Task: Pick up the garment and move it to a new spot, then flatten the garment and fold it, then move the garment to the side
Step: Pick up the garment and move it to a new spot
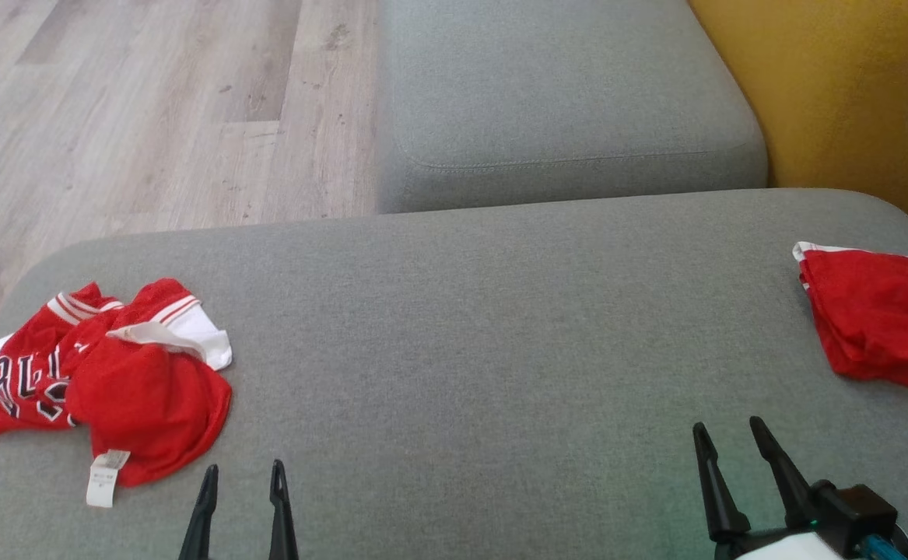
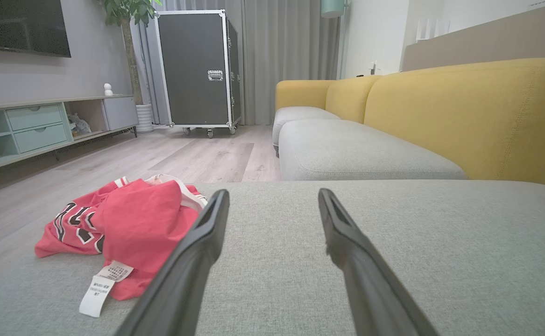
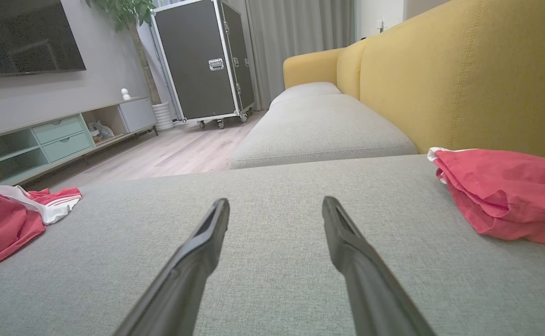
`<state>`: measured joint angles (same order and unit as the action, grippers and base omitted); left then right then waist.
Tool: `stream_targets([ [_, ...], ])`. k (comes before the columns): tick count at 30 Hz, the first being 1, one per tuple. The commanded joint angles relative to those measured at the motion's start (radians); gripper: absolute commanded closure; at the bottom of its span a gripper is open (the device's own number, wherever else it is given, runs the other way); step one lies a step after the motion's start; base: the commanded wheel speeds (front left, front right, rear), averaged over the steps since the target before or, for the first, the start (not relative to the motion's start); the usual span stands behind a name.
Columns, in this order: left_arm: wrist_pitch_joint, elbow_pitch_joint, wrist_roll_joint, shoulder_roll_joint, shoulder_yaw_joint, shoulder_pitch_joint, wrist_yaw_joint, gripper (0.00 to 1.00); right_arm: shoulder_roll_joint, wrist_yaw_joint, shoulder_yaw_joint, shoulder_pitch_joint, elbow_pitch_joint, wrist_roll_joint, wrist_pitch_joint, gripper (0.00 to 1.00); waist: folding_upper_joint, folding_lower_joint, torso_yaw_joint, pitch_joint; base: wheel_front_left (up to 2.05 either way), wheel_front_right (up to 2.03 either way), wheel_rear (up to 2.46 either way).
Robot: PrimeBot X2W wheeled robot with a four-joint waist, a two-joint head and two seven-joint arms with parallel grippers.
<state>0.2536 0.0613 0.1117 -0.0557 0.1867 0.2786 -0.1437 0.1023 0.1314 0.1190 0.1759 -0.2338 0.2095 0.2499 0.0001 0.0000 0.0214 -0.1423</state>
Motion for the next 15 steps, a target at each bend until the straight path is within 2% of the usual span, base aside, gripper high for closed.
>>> stream_targets([
  [1,0.008,-0.029,-0.009,0.005,-0.041,-0.031,0.003,0.00,0.005,-0.001,0.014,-0.035,0.036,-0.011,0.012,0.00,-0.0001,0.0000,-0.004,-0.001,0.00,0.00,0.00],
  [11,0.008,-0.029,0.007,0.005,-0.043,-0.033,-0.004,0.00,0.012,-0.001,0.009,-0.037,0.034,-0.011,0.012,0.00,-0.0001,0.0000,-0.007,0.000,0.00,0.00,0.00],
  [15,0.008,-0.023,0.000,0.005,-0.046,-0.040,0.002,0.00,0.012,-0.001,0.008,-0.031,0.031,-0.010,0.012,0.00,-0.0001,0.0000,0.022,0.000,0.00,0.00,0.00],
])
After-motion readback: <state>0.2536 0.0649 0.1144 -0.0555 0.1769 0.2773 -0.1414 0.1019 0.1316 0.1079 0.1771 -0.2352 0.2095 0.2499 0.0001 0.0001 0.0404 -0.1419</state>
